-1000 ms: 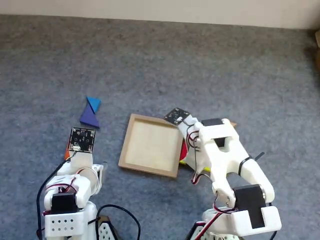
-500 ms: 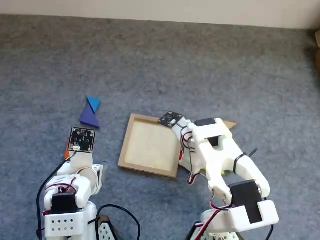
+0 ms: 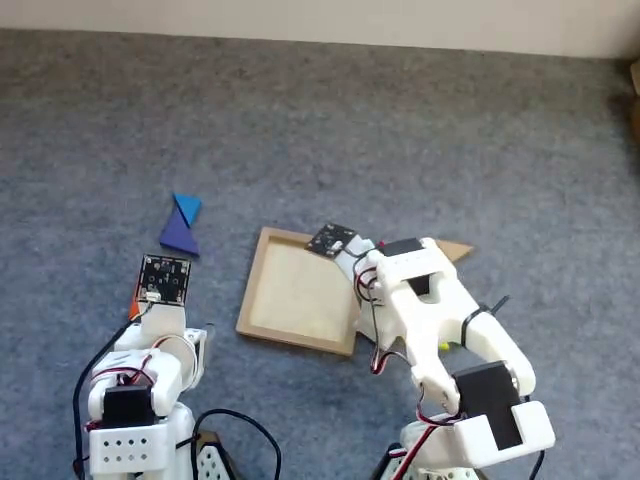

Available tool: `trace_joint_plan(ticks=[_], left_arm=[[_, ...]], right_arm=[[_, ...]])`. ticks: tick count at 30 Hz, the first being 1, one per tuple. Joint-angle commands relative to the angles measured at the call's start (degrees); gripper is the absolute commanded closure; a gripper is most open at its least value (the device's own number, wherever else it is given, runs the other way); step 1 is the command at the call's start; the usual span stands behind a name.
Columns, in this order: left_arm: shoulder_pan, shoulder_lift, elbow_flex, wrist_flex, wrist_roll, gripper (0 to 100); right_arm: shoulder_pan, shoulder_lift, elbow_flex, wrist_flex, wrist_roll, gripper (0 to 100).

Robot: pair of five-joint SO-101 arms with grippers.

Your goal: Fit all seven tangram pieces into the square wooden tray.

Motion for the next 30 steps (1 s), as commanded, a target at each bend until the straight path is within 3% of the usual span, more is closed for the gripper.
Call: trace_joint_plan(ticks=[1, 5, 11, 19, 30], left_arm=[[-0.31, -2.86, 1.19, 0.26, 0.53, 79], [-0.31, -2.86, 1.19, 0.26, 0.53, 79], [-0.31, -2.86, 1.19, 0.26, 0.53, 79], [-0.31, -2.86, 1.19, 0.26, 0.53, 79], [-0.31, -2.86, 1.19, 0.26, 0.53, 79]], right_arm=[[-2.86, 0.13, -0.48, -1.71, 4.57, 58.8], [-2.59, 0.13, 1.01, -1.71, 7.3, 60.3], [-1.63, 0.04, 1.01, -1.45, 7.56, 72.3], [0.48, -0.4, 0.48, 6.99, 7.56, 73.1], [1.71, -0.31, 0.4, 6.11, 7.3, 72.8]])
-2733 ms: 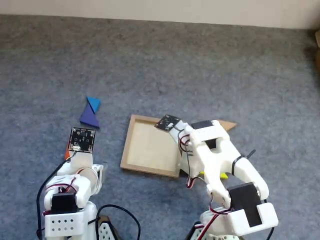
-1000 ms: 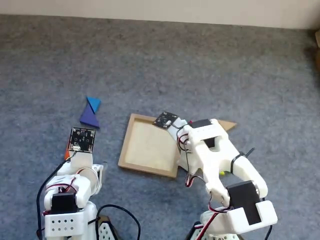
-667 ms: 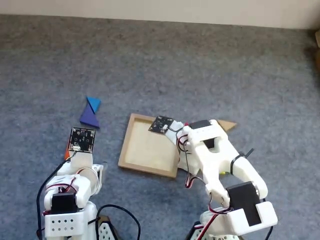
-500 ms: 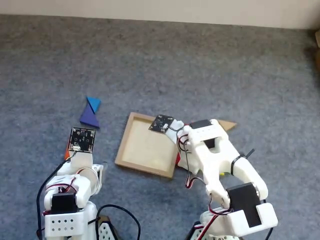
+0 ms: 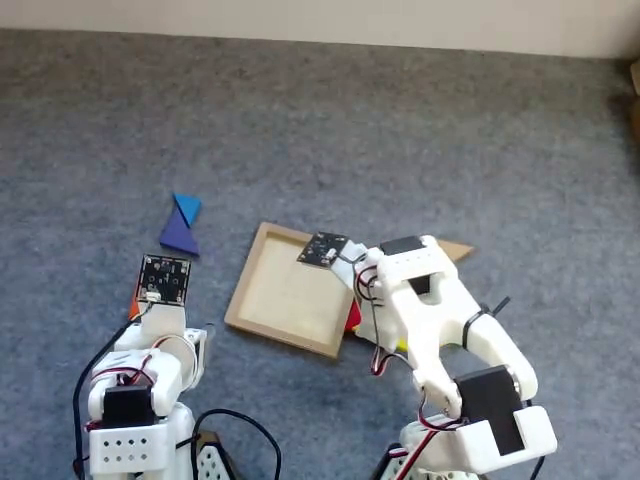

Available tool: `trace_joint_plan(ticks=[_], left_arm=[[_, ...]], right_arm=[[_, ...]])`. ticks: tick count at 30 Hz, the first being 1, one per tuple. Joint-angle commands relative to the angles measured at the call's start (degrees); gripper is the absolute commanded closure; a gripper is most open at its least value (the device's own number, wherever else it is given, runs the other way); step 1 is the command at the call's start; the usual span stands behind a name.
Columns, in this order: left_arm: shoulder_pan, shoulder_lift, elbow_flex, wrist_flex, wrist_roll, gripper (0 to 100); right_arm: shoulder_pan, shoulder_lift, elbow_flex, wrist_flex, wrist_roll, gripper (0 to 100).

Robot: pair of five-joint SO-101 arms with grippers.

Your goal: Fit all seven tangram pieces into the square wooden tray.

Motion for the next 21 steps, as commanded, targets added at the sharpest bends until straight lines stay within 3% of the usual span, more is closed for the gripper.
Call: trace_joint_plan(ticks=[1, 10, 16, 21], left_arm=[[-0.31, -2.86, 1.19, 0.26, 0.53, 79], [-0.31, -2.86, 1.19, 0.26, 0.53, 79], [-0.31, -2.86, 1.19, 0.26, 0.53, 79], [-0.31, -2.86, 1.19, 0.26, 0.53, 79]], right_arm=[[1.36, 0.31, 0.4, 1.36, 0.35, 72.8], [4.18, -11.65, -5.05, 10.33, -0.79, 73.1], [3.82, -15.08, -5.32, 10.59, -1.14, 73.1], [-0.04, -15.34, -5.58, 10.15, -3.25, 73.1]])
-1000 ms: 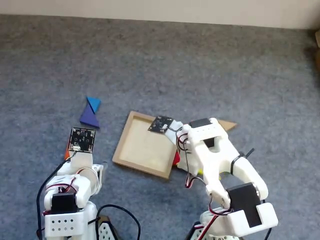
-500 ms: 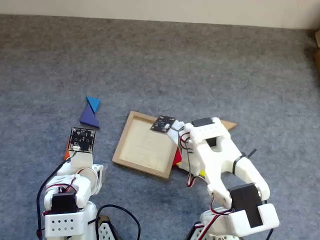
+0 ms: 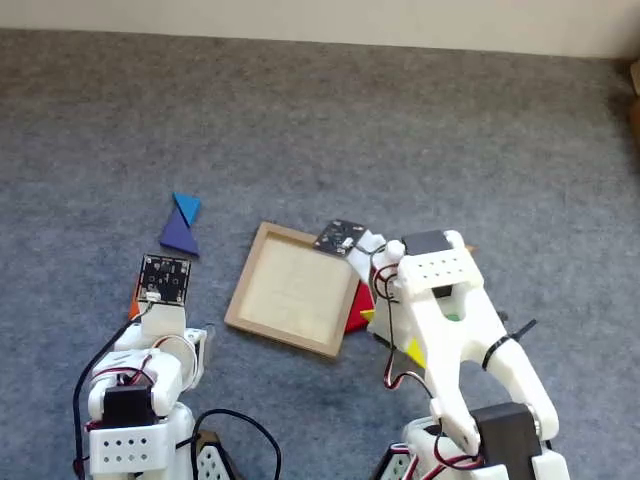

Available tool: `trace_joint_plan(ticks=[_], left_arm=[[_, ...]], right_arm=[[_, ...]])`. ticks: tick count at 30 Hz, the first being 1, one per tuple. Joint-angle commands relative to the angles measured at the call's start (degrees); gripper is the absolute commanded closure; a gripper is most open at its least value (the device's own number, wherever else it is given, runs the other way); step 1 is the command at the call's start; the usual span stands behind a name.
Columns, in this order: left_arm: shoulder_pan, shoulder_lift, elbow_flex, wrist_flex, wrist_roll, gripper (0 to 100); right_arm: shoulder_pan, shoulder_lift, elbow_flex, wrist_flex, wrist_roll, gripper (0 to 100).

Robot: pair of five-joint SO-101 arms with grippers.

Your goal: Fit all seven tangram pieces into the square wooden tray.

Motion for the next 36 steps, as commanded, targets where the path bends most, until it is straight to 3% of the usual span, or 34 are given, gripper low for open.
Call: trace_joint_plan(ticks=[1, 8, 15, 22, 28, 32, 36], left_arm=[[-0.31, -2.86, 1.19, 0.26, 0.53, 79], [-0.31, -2.86, 1.19, 0.26, 0.53, 79], [-0.31, -2.86, 1.19, 0.26, 0.53, 79], [-0.31, -2.86, 1.19, 0.26, 0.53, 79], [-0.31, -2.86, 1.19, 0.26, 0.53, 79], [-0.31, -2.86, 1.19, 0.26, 0.53, 79], [-0.31, -2.86, 1.19, 0.26, 0.53, 79]], right_arm=[[-4.35, -3.03, -4.79, -0.4, -4.13, 73.1], [-11.74, -2.51, -12.62, -0.57, -11.25, 73.1], [-20.44, -2.42, -17.8, -0.84, -13.01, 73.1], [-25.71, -2.42, -17.8, -12.18, -16.88, 73.1], [-25.63, -0.4, -15.6, -12.7, -17.23, 73.1], [-21.41, 0.22, -15.25, -12.53, -20.57, 73.2], [-17.01, 1.1, -15.25, -8.04, -21.1, 80.4]])
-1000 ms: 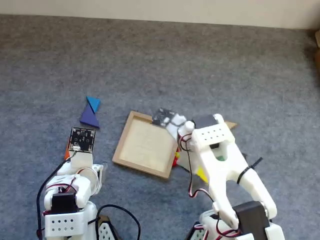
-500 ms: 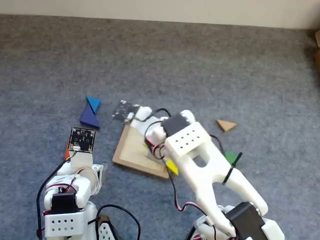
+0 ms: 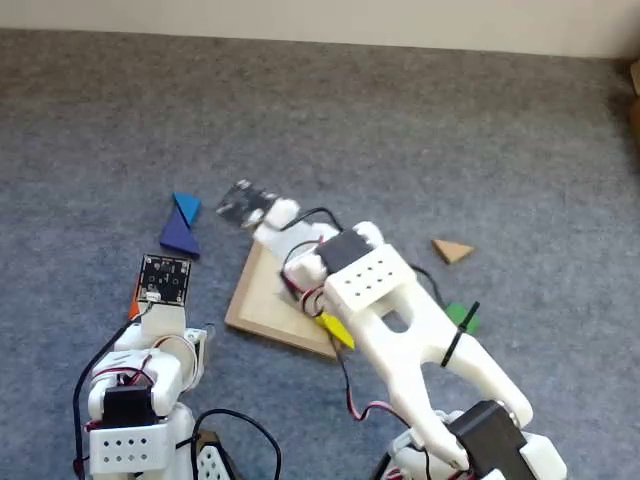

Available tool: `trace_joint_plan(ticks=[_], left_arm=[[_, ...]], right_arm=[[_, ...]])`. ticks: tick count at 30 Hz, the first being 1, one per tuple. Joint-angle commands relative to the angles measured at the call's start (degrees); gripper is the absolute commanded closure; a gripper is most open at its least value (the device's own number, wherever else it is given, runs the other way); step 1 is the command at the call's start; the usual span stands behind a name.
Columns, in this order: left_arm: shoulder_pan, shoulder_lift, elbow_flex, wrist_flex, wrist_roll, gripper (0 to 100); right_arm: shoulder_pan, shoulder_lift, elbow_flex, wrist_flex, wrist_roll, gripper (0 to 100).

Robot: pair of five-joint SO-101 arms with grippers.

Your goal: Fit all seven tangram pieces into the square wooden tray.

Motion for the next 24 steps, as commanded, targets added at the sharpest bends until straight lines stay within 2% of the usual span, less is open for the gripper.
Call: trace_joint_plan(ticks=[1, 5, 11, 16, 24], left_arm=[[-0.31, -2.86, 1.19, 0.26, 0.53, 79], [-0.31, -2.86, 1.19, 0.26, 0.53, 79], [-0.31, -2.86, 1.19, 0.26, 0.53, 79], [-0.31, -2.86, 1.19, 0.26, 0.53, 79], [-0.31, -2.86, 1.19, 0.26, 0.53, 79]], right_arm=[[3.65, 0.48, -0.84, 2.68, -0.79, 83.0], [5.49, 4.62, -0.75, 3.12, -0.79, 89.9], [5.32, 14.99, -1.27, 3.03, -0.79, 90.2], [1.8, 20.09, -1.36, 2.95, -0.88, 90.3], [-6.2, 20.26, -1.36, 2.95, -0.88, 90.3]])
